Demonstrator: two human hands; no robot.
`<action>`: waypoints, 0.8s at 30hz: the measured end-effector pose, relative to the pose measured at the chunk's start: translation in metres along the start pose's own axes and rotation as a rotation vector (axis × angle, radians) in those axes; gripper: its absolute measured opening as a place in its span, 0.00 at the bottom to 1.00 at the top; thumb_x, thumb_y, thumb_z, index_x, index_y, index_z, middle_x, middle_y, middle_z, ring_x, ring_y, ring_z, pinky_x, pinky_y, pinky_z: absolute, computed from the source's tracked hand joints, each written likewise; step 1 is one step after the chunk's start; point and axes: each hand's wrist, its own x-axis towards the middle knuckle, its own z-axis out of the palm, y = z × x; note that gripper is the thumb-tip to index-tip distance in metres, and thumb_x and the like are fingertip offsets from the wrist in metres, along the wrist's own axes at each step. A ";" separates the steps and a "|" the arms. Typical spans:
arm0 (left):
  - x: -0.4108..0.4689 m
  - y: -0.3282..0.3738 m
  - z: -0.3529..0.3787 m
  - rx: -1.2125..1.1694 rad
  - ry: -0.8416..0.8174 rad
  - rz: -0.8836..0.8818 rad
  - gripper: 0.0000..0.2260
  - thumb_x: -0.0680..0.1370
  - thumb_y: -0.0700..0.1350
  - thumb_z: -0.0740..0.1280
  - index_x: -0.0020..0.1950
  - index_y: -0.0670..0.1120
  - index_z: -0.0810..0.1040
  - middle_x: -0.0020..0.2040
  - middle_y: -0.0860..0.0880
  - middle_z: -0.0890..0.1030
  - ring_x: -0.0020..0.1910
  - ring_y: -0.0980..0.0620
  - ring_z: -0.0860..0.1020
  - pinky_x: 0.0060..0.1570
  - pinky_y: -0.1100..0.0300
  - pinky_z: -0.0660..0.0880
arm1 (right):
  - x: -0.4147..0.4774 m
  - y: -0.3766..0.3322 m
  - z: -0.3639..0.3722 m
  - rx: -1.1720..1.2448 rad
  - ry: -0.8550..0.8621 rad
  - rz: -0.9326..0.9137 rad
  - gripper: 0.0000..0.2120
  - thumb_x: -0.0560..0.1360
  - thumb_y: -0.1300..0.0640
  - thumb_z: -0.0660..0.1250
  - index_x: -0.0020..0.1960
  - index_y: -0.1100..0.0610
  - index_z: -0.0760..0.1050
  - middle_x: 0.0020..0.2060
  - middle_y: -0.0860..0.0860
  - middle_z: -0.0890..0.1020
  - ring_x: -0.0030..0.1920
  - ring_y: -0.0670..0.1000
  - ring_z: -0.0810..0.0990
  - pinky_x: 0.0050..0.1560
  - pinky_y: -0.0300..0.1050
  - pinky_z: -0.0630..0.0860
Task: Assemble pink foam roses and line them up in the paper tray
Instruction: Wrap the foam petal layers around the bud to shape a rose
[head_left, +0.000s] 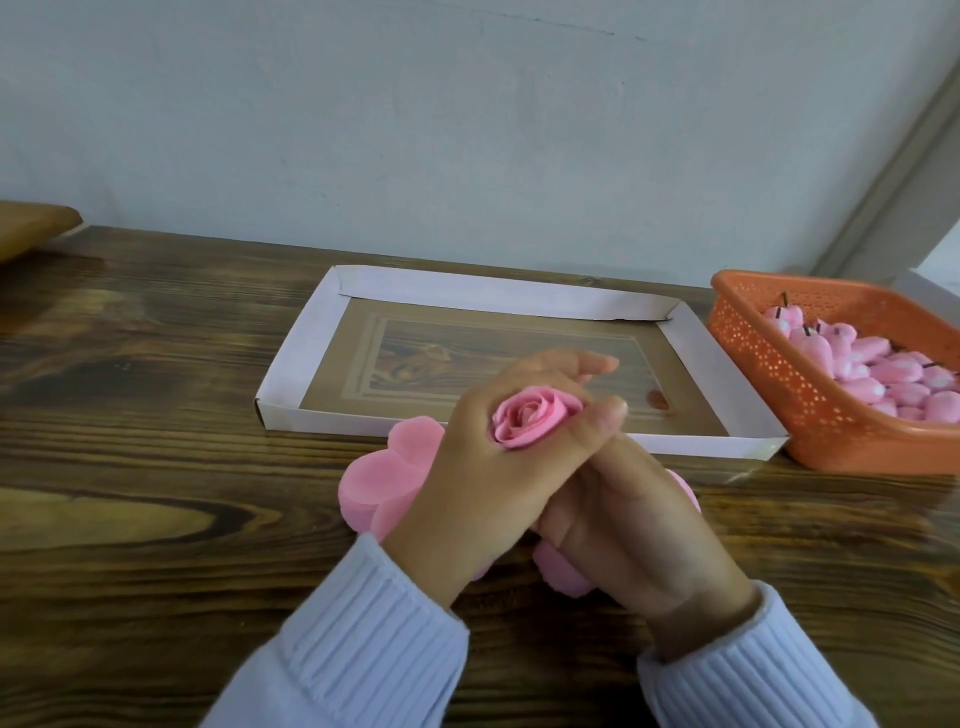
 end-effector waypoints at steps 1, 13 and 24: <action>-0.001 0.000 -0.001 0.017 0.017 -0.009 0.09 0.70 0.49 0.74 0.38 0.45 0.80 0.53 0.58 0.83 0.55 0.61 0.80 0.50 0.63 0.77 | 0.000 -0.001 0.001 0.017 -0.012 0.005 0.22 0.78 0.52 0.57 0.66 0.63 0.72 0.58 0.60 0.79 0.60 0.61 0.76 0.62 0.62 0.71; 0.001 0.006 -0.005 0.049 -0.049 0.055 0.08 0.69 0.50 0.73 0.30 0.57 0.79 0.54 0.58 0.83 0.55 0.61 0.80 0.52 0.67 0.74 | -0.004 -0.001 0.002 -0.023 0.037 -0.026 0.23 0.75 0.56 0.60 0.66 0.68 0.69 0.59 0.76 0.69 0.56 0.67 0.66 0.58 0.68 0.60; -0.001 0.008 -0.005 -0.140 -0.047 -0.104 0.03 0.69 0.47 0.73 0.41 0.48 0.84 0.50 0.56 0.84 0.36 0.65 0.81 0.29 0.76 0.71 | -0.003 0.004 -0.002 0.028 0.011 -0.044 0.28 0.72 0.54 0.64 0.57 0.77 0.64 0.53 0.66 0.67 0.54 0.63 0.63 0.50 0.52 0.65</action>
